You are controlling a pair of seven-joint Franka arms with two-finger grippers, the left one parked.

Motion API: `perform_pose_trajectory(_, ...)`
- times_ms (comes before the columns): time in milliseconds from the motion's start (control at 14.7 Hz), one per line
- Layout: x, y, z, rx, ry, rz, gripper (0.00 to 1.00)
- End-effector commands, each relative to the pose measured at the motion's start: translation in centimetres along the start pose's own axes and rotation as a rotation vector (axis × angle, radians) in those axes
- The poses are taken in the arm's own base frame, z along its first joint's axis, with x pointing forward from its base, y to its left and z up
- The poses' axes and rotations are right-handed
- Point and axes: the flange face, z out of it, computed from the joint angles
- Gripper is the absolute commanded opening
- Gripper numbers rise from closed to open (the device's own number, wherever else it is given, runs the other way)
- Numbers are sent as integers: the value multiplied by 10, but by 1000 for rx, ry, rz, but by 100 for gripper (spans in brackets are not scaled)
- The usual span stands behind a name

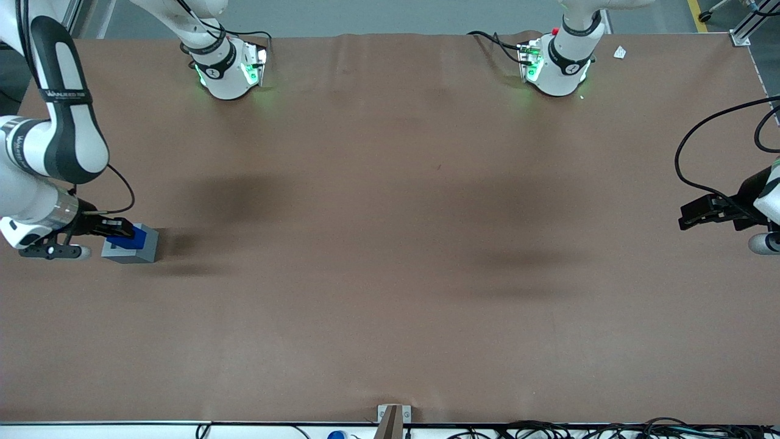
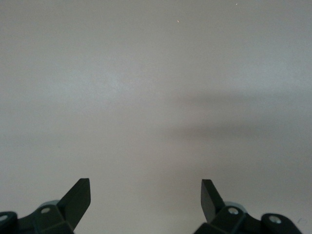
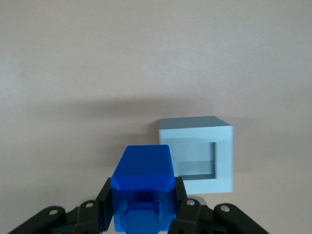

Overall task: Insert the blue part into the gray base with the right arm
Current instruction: 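Carry the blue part over the gray base's opening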

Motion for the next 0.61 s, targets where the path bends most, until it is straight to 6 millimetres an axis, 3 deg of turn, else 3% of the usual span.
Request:
perform_pose_trajectory(0,-8,17,-6,7,13,-6,20)
perform_pose_trajectory(204,-6,32,-12,-3,26,-12,20)
perform_pose_trajectory(543,-8,45,-4,-4,29,-44,20)
